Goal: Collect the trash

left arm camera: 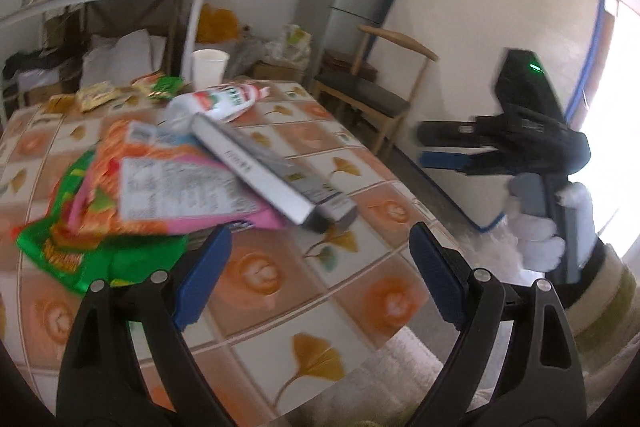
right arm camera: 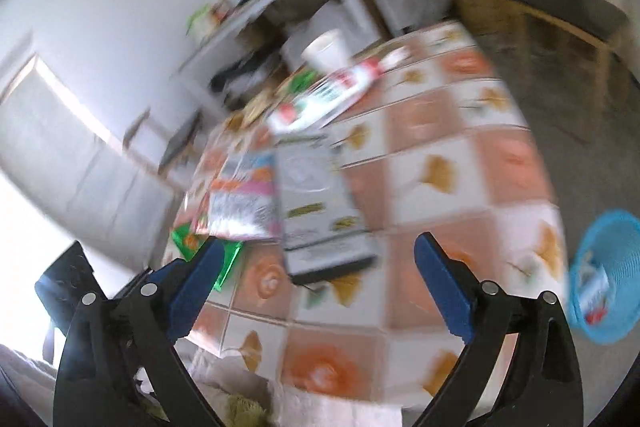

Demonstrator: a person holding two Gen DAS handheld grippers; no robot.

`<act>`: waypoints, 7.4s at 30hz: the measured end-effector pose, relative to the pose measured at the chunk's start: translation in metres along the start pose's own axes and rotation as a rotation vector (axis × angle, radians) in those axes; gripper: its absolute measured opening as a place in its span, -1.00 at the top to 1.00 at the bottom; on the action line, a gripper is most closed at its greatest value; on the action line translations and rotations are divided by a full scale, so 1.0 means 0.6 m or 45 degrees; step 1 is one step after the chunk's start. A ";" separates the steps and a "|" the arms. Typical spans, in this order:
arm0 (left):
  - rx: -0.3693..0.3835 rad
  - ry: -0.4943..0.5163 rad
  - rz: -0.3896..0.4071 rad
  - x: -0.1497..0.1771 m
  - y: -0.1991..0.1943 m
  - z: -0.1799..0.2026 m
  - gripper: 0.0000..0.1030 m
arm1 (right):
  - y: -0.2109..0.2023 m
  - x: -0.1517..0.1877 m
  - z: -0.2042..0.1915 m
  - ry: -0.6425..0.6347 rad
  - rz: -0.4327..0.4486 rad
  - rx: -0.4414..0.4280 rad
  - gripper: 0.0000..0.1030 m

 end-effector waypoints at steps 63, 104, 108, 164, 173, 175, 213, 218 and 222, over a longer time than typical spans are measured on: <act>-0.131 -0.057 -0.128 -0.148 0.033 -0.120 -0.67 | 0.105 0.018 0.098 0.055 -0.171 0.427 -0.64; 0.307 -0.246 -0.506 0.035 0.170 0.033 -0.46 | 0.055 0.125 0.138 0.841 -0.149 -0.518 -0.69; 0.274 -0.215 -0.541 0.046 0.118 0.017 -0.58 | 0.060 0.158 0.110 0.843 -0.228 -0.612 -0.69; -0.104 -0.072 -0.431 0.064 0.160 0.036 -0.73 | 0.438 -0.217 0.074 0.918 -0.337 0.096 -0.49; -0.090 -0.101 -0.427 0.068 0.154 0.032 -0.73 | 0.441 -0.212 0.074 0.846 -0.348 0.081 -0.25; -0.091 -0.102 -0.428 0.069 0.153 0.031 -0.73 | 0.417 -0.223 0.095 0.787 -0.372 0.070 -0.24; -0.237 -0.117 -0.566 0.053 0.186 0.038 -0.73 | -0.069 0.128 0.144 0.374 -0.156 0.151 -0.24; -0.293 -0.067 -0.561 0.054 0.200 0.049 -0.73 | -0.061 0.136 0.145 0.418 -0.140 0.155 -0.27; -0.349 -0.017 -0.550 0.055 0.210 0.055 -0.73 | -0.054 0.139 0.141 0.395 -0.137 0.212 -0.32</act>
Point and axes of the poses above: each gripper's, at about its wrist camera, not at the fingertips, and y roughly the way its jaws point, z to its right, x to its underside, the point moved 1 cm from there along y, roughly the way its jaws point, and after that the axes turned 6 degrees about z, right-handed, at the moved point
